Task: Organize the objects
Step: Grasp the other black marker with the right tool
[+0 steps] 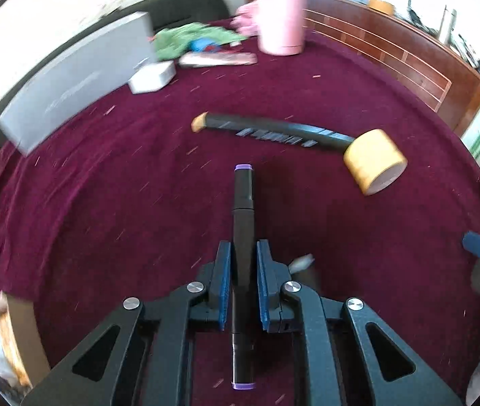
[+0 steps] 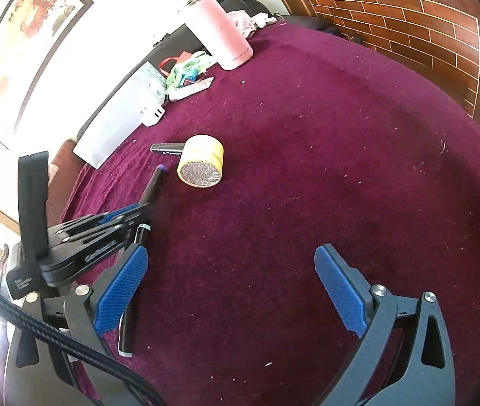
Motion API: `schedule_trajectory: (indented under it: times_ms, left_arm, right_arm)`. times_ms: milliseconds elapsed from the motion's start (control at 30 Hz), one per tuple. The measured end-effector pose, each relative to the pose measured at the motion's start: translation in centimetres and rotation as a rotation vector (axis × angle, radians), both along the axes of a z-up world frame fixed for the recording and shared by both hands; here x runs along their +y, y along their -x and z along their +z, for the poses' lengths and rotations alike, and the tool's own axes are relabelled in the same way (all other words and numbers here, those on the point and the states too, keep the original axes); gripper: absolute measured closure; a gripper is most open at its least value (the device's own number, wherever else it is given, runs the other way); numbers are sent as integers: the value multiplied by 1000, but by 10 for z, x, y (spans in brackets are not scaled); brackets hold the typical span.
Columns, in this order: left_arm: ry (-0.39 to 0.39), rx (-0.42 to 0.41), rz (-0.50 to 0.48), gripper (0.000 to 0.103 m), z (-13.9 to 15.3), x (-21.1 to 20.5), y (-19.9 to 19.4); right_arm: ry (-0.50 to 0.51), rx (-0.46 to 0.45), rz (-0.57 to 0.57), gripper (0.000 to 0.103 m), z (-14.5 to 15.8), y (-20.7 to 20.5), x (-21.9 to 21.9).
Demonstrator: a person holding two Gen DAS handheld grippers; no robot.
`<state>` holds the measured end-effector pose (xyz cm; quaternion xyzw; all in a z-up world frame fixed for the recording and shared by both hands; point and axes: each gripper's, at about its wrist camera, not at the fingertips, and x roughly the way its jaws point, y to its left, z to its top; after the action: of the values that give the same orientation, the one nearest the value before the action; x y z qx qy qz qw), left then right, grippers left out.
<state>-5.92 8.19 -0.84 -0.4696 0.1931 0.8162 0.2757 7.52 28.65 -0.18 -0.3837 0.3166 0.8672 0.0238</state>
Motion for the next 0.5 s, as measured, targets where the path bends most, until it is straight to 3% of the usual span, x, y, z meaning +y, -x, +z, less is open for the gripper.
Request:
schedule_trajectory:
  times_ms: [167, 300, 400, 500]
  left_arm:
    - [-14, -9, 74, 92, 0, -57, -14]
    - [0, 56, 87, 89, -3, -60, -26]
    - [6, 125, 110, 87, -5, -55, -31]
    - [-38, 77, 118, 91, -2, -64, -31]
  right_arm:
    - [-16, -2, 7, 3, 1, -2, -4]
    - [-51, 5, 31, 3, 6, -2, -12]
    - [-137, 18, 64, 3, 24, -5, -33]
    - [-174, 47, 112, 3, 47, -6, -56]
